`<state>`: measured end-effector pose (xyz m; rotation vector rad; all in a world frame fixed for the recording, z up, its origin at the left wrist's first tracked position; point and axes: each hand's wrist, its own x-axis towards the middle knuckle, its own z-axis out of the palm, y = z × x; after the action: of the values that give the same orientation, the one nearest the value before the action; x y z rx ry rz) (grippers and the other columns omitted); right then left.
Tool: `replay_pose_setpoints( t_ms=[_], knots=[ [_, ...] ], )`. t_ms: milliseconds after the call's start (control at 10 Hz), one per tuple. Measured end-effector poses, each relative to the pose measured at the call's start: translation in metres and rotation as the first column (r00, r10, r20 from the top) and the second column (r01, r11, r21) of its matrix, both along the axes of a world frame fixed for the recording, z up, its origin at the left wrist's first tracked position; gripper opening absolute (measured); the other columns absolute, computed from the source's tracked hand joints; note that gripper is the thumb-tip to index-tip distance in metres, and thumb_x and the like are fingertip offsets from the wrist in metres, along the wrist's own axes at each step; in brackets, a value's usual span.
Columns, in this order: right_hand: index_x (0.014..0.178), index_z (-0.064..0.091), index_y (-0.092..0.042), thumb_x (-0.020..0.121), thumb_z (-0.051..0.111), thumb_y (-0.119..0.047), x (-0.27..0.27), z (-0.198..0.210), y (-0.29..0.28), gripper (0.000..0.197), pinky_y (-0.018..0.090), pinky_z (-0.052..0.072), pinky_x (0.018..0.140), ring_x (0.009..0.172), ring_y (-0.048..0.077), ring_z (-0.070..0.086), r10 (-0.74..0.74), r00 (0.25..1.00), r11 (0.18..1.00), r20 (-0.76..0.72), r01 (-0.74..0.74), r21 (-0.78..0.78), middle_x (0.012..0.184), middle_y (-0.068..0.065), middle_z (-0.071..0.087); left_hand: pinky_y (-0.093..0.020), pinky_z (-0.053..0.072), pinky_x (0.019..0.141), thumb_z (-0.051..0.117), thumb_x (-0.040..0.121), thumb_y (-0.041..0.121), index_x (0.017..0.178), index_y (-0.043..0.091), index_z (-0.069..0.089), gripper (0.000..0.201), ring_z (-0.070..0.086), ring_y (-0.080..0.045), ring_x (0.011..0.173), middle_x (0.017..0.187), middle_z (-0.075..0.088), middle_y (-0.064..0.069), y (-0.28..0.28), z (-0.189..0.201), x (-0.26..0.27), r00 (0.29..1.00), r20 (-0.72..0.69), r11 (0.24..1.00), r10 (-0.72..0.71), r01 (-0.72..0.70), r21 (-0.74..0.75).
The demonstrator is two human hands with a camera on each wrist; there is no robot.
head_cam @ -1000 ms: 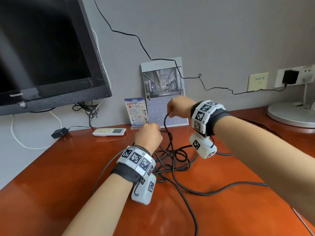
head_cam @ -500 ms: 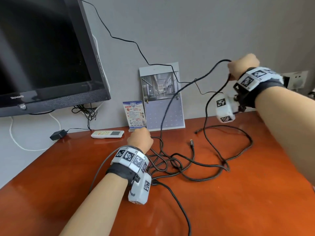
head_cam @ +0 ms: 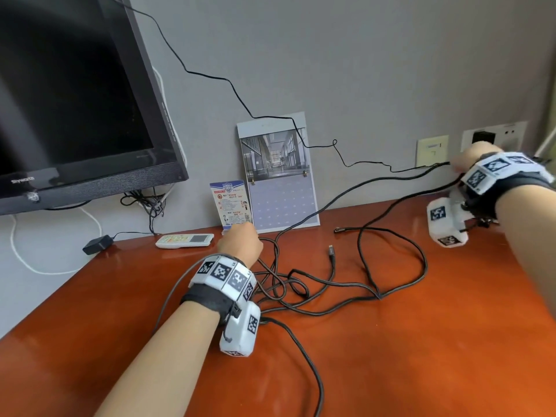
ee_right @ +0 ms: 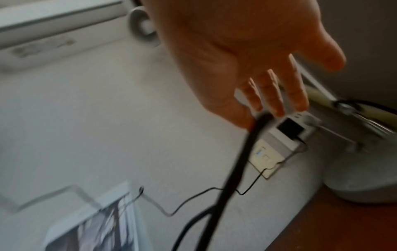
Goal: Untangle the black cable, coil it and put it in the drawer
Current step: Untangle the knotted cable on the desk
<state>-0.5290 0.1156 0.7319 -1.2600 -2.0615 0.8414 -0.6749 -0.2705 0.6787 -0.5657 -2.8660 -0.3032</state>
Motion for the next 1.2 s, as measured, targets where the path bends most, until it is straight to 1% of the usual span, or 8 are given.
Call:
replay_pose_setpoints(
  t_ms=[100,300,400,500,600,800,900,1200],
  knots=[
    [0.121,0.054,0.007,0.088,0.060,-0.020,-0.027,0.017,-0.044,0.044,0.042,0.042,0.100,0.119,0.039,0.051,0.064,0.937,0.974,0.342,-0.133,0.182,0.127,0.026,0.054,-0.030,0.047,0.065,0.048,0.091,0.011,0.106,0.013,0.068,0.025,0.059,-0.025,0.082,0.101,0.067,-0.009,0.000,-0.002,0.002,0.999,-0.027,1.000,-0.024,0.024,0.013],
    [0.138,0.039,-0.003,0.089,0.055,-0.007,-0.089,0.015,-0.155,0.052,0.036,0.041,0.098,0.124,0.032,0.046,0.435,0.772,0.736,0.463,-0.601,0.311,0.138,0.019,0.045,-0.037,0.053,0.080,0.044,0.090,0.006,0.111,0.016,0.069,0.034,0.063,-0.031,0.097,0.109,0.068,-0.011,-0.002,-0.003,0.008,0.996,-0.047,0.995,-0.071,0.074,0.063],
    [0.141,0.042,-0.022,0.086,0.058,-0.004,-0.116,0.003,-0.201,0.060,0.037,0.034,0.108,0.130,0.026,0.040,0.642,0.385,0.359,0.663,-0.915,0.184,0.144,0.010,0.038,-0.036,0.052,0.080,0.042,0.092,0.007,0.115,0.019,0.067,0.036,0.063,-0.031,0.098,0.109,0.068,-0.010,-0.005,-0.003,0.009,0.992,-0.073,0.992,-0.104,0.109,0.064],
    [0.138,0.047,-0.027,0.083,0.060,-0.002,-0.128,-0.008,-0.220,0.062,0.039,0.032,0.108,0.129,0.028,0.040,0.616,0.203,0.215,0.761,-0.973,0.086,0.143,0.011,0.039,-0.037,0.049,0.080,0.041,0.093,0.010,0.118,0.020,0.064,0.035,0.061,-0.031,0.102,0.110,0.066,-0.010,-0.007,-0.002,0.012,0.986,-0.102,0.990,-0.134,0.138,0.034],
    [0.126,0.061,-0.023,0.079,0.064,-0.002,-0.137,-0.024,-0.236,0.052,0.032,0.035,0.105,0.125,0.024,0.044,0.601,0.109,0.111,0.792,-0.992,0.053,0.140,0.008,0.046,-0.038,0.047,0.078,0.041,0.093,0.011,0.117,0.018,0.064,0.033,0.060,-0.032,0.102,0.109,0.065,-0.011,-0.010,-0.001,0.015,0.979,-0.129,0.987,-0.161,0.161,-0.005],
    [0.111,0.068,-0.020,0.081,0.069,-0.013,-0.144,-0.034,-0.251,0.031,0.029,0.043,0.081,0.113,0.022,0.052,0.549,0.244,0.105,0.799,-0.969,0.224,0.120,0.003,0.060,-0.037,0.047,0.077,0.042,0.093,0.011,0.119,0.019,0.063,0.034,0.059,-0.033,0.103,0.110,0.064,-0.012,-0.012,-0.002,0.016,0.979,-0.114,0.985,-0.170,0.171,-0.006],
    [0.105,0.071,-0.018,0.084,0.065,-0.016,-0.139,-0.022,-0.251,0.022,0.025,0.039,0.070,0.101,0.022,0.059,0.599,0.381,0.154,0.705,-0.918,0.365,0.106,0.002,0.068,-0.037,0.047,0.079,0.042,0.092,0.009,0.116,0.017,0.064,0.034,0.059,-0.034,0.102,0.110,0.064,-0.013,-0.010,-0.001,0.015,0.982,-0.087,0.986,-0.166,0.165,-0.017],
    [0.100,0.071,-0.018,0.089,0.061,-0.022,-0.121,0.014,-0.213,0.016,0.027,0.041,0.072,0.097,0.026,0.061,0.572,0.738,0.505,0.358,-0.661,0.555,0.103,0.005,0.069,-0.038,0.048,0.080,0.043,0.091,0.006,0.115,0.013,0.065,0.033,0.060,-0.035,0.101,0.109,0.065,-0.014,-0.005,-0.002,0.015,0.986,-0.072,0.988,-0.152,0.149,-0.041]
  ],
)
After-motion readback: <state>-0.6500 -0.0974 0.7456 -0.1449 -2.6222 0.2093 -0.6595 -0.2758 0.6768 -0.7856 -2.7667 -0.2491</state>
